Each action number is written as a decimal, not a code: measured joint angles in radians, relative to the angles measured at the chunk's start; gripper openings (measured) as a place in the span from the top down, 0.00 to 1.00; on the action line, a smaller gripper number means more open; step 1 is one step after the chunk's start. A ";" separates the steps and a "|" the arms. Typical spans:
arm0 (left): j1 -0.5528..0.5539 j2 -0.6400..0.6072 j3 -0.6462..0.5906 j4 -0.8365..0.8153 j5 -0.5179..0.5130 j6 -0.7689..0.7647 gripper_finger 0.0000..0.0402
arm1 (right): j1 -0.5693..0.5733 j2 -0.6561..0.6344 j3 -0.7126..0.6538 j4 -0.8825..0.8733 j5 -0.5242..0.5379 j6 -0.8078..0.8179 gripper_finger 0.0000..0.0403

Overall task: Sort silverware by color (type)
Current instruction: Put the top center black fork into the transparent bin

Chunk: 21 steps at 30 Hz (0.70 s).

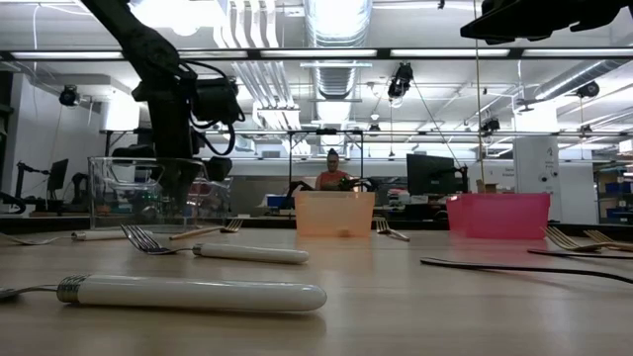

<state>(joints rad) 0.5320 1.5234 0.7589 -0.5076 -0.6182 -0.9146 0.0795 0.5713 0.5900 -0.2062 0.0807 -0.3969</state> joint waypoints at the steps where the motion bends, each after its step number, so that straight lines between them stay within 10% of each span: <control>1: 0.000 0.000 0.000 0.000 0.000 0.000 1.00 | 0.000 0.000 0.000 0.000 0.000 0.000 0.75; 21: 0.000 0.001 0.000 -0.001 0.001 -0.011 0.97 | 0.000 0.000 0.000 0.000 0.000 0.000 0.75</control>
<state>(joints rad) 0.5320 1.5242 0.7586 -0.5083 -0.6170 -0.9253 0.0797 0.5711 0.5900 -0.2058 0.0807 -0.3969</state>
